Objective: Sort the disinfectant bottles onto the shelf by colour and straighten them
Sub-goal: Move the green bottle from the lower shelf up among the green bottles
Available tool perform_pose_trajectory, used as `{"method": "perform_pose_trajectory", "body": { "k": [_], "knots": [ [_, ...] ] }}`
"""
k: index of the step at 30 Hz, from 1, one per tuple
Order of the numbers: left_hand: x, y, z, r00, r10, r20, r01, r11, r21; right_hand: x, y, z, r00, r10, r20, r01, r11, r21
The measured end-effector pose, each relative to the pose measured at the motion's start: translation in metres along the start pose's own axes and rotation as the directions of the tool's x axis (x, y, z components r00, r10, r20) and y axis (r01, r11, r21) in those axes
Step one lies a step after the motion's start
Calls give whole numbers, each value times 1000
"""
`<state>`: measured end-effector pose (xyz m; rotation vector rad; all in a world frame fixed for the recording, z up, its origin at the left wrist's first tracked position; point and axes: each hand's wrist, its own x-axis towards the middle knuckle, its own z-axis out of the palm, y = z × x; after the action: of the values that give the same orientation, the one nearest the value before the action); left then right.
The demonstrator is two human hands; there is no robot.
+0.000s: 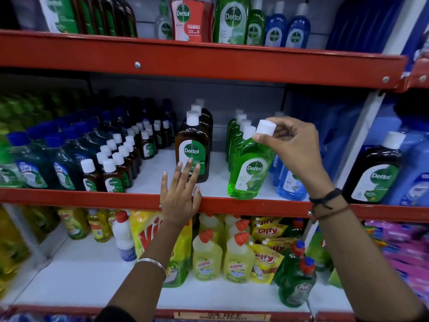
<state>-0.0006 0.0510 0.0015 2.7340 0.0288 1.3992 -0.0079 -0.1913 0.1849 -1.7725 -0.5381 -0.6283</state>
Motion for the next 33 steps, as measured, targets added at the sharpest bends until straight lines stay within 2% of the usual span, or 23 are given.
{"method": "perform_pose_trajectory", "body": {
  "k": [10, 18, 30, 33],
  "knots": [
    [0, -1, 4, 1000, 5, -20, -5, 1000, -5, 15, 56, 24, 998, 44, 41, -35, 981, -191],
    [-1, -2, 7, 999, 9, -46, -8, 1000, 19, 21, 65, 29, 997, 38, 63, -24, 976, -216],
    [-2, 0, 2, 1000, -12, 2, 12, 1000, 4, -4, 67, 26, 1000, -24, -18, 21, 986, -163],
    [-1, 1, -1, 999, -16, 36, 15, 1000, 12, -17, 67, 5, 988, -98, -123, 78, 985, -154]
  ]
}}
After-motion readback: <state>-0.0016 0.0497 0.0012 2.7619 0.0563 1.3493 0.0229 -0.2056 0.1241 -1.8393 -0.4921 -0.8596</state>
